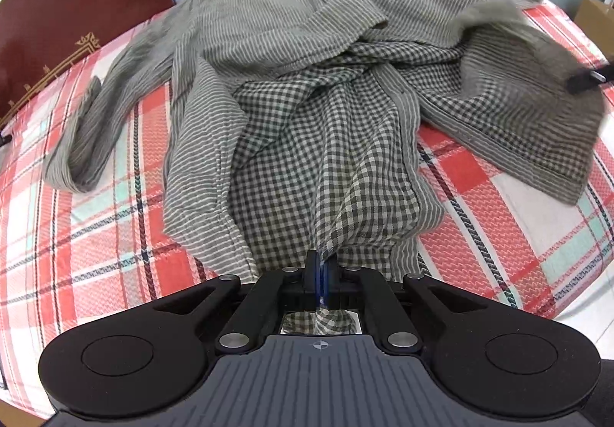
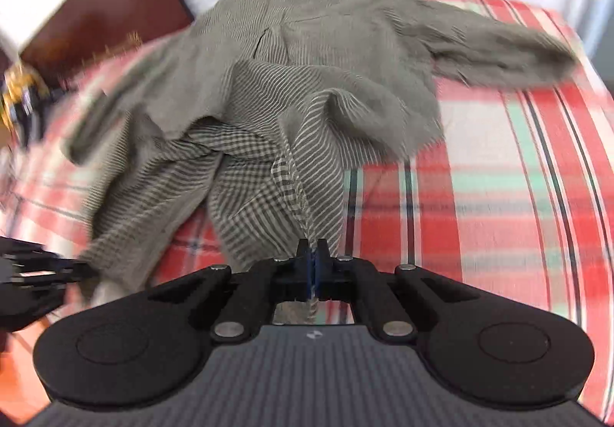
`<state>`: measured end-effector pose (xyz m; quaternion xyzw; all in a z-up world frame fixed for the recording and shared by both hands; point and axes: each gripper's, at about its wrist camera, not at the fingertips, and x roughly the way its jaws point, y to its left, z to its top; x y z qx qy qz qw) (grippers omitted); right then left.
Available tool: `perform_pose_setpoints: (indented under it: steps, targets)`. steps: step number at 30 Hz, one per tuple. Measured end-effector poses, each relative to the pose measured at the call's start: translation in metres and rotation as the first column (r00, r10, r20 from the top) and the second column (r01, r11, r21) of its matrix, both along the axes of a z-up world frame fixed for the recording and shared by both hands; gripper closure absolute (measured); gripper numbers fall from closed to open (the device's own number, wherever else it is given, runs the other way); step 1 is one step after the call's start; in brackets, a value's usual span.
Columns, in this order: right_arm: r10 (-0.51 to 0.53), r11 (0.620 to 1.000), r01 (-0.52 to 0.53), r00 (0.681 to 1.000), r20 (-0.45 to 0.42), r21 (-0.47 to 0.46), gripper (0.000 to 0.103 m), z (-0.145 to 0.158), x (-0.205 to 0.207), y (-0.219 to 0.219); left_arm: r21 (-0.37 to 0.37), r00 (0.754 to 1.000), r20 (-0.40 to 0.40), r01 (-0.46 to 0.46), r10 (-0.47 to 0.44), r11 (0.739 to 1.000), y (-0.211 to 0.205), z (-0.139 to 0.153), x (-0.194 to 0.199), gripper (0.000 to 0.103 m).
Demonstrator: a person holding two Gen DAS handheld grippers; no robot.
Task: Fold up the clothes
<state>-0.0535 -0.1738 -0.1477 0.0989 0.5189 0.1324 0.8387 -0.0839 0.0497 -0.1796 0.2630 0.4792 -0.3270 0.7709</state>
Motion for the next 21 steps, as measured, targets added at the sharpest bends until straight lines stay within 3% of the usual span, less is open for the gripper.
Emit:
perform_pose_setpoints:
  steps: [3, 8, 10, 13, 15, 18, 21]
  targets:
    - [-0.042, 0.999, 0.043, 0.998, -0.053, 0.025, 0.101, -0.001, -0.030, -0.006, -0.009, 1.000, -0.010, 0.013, -0.013, 1.000, 0.000, -0.002, 0.001, 0.103]
    - [-0.145, 0.989, 0.146, 0.975, -0.169, -0.007, 0.101, -0.038, -0.062, -0.006, -0.011, 0.998, -0.032, 0.051, -0.052, 0.999, -0.003, -0.007, 0.000, 0.102]
    - [-0.160, 0.987, 0.159, 0.970, -0.182, -0.021, 0.101, -0.045, -0.063, -0.003, -0.010, 0.997, -0.035, 0.064, -0.065, 0.998, 0.000, -0.006, -0.002, 0.077]
    - [-0.160, 0.987, 0.156, 0.976, -0.146, -0.043, 0.094, -0.036, -0.062, 0.000, -0.013, 0.998, -0.021, 0.056, -0.056, 0.998, 0.012, 0.002, -0.004, 0.073]
    - [-0.171, 0.983, 0.163, 0.980, -0.098, -0.085, 0.079, -0.025, -0.063, -0.001, -0.028, 1.000, -0.014, 0.028, -0.028, 0.999, 0.026, 0.009, -0.006, 0.066]
    - [-0.172, 0.979, 0.169, 0.985, -0.015, -0.117, 0.078, -0.005, -0.066, -0.003, -0.020, 1.000, 0.000, 0.018, -0.018, 1.000, 0.040, 0.013, -0.011, 0.061]
    - [-0.117, 0.992, 0.119, 0.992, 0.044, -0.043, 0.078, 0.014, -0.065, 0.006, -0.010, 1.000, 0.015, 0.009, -0.009, 1.000, 0.052, 0.015, -0.015, 0.060]
